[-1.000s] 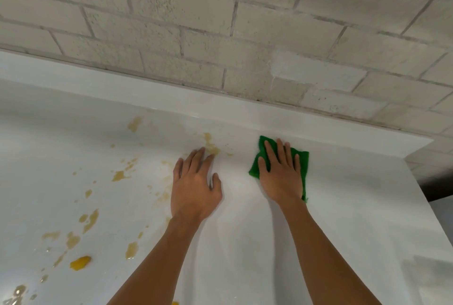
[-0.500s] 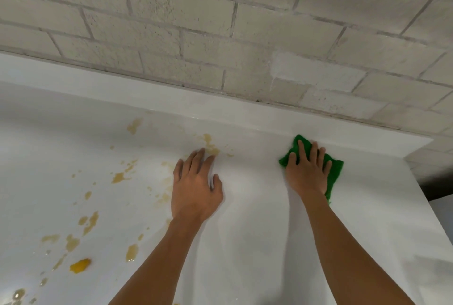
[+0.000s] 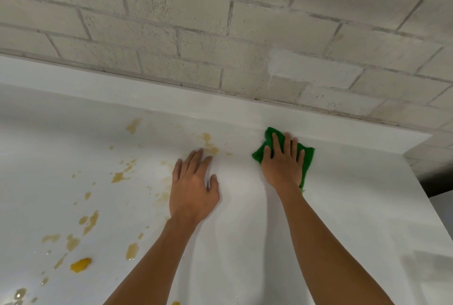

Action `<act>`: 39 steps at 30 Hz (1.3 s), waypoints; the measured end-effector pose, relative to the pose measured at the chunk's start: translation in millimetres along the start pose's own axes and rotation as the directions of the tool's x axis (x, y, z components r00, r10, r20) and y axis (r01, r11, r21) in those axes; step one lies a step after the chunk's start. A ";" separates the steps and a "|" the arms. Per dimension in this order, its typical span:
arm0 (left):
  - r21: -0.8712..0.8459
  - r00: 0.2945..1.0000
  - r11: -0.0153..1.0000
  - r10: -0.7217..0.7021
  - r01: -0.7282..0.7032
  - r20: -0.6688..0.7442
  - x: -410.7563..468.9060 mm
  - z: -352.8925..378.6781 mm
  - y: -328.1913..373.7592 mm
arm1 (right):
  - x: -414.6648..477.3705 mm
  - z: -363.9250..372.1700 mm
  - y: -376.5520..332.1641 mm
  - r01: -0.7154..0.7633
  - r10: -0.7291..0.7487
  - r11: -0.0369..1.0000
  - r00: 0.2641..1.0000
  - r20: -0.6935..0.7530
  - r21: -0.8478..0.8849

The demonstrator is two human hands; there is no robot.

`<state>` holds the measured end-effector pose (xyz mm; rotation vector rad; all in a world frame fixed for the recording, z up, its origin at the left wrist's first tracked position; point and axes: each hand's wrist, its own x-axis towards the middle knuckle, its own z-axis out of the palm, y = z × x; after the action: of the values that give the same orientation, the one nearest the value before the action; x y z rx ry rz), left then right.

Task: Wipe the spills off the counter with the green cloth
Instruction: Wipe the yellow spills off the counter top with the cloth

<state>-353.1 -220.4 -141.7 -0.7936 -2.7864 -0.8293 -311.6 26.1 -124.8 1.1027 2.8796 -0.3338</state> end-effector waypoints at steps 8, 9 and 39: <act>-0.152 0.975 0.984 -0.121 0.094 -0.185 18.7 -9.7 -23.3 | -17.9 9.7 -41.0 0.469 -0.466 0.883 0.882 0.065 -0.033; -0.119 0.975 0.987 -0.126 0.105 -0.185 19.9 -10.9 -30.7 | -21.8 10.1 -33.5 0.540 -0.536 0.841 0.840 0.076 -0.030; 0.083 0.997 0.994 -0.070 0.073 -0.037 11.2 -22.1 -45.4 | -53.9 24.1 -57.7 0.546 -0.545 0.837 0.837 0.048 -0.027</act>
<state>-386.8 -259.7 -141.6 -0.6636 -2.8128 -0.7238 -310.7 -56.2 -131.4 0.2304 3.0913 -0.3027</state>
